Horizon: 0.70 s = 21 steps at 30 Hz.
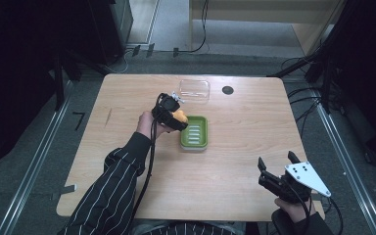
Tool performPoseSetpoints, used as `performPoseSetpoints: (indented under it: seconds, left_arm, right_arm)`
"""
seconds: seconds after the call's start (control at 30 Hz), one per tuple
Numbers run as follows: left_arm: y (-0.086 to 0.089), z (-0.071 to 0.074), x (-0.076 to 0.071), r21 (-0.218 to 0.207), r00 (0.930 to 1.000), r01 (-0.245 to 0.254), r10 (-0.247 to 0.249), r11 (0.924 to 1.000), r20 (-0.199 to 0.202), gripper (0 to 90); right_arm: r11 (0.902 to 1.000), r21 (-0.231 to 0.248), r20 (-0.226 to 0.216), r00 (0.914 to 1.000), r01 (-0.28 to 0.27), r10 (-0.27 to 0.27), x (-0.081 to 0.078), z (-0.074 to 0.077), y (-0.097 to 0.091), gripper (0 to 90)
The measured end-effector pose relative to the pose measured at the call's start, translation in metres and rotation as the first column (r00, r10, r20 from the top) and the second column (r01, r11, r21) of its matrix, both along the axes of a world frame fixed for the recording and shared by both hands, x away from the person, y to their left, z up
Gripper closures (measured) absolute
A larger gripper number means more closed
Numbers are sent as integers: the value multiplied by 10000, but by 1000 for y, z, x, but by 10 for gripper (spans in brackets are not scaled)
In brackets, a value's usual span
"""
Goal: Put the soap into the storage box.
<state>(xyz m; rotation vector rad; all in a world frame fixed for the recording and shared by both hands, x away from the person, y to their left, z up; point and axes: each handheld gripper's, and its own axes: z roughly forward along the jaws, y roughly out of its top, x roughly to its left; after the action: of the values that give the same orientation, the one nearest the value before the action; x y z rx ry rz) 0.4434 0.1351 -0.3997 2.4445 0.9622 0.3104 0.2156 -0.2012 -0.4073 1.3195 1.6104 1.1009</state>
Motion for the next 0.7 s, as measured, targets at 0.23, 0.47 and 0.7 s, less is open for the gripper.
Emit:
performPoseSetpoints:
  seconds: [0.23,0.47,0.7]
  left_arm:
    - [-9,1,1,-57,9998,195,-194,9998,70,278]
    - [-17,-1,0,-50,9992,387,-387,9992,112,278]
    - [-24,-2,1,-72,9983,571,-571,9983,98,279]
  right_arm:
    - [10000,17,-7,10000,28,-28,0,0,-1,137]
    - [10000,-15,3,10000,24,-24,0,0,-1,137]
    - [10000,4,6,10000,46,-46,-1,0,-1,137]
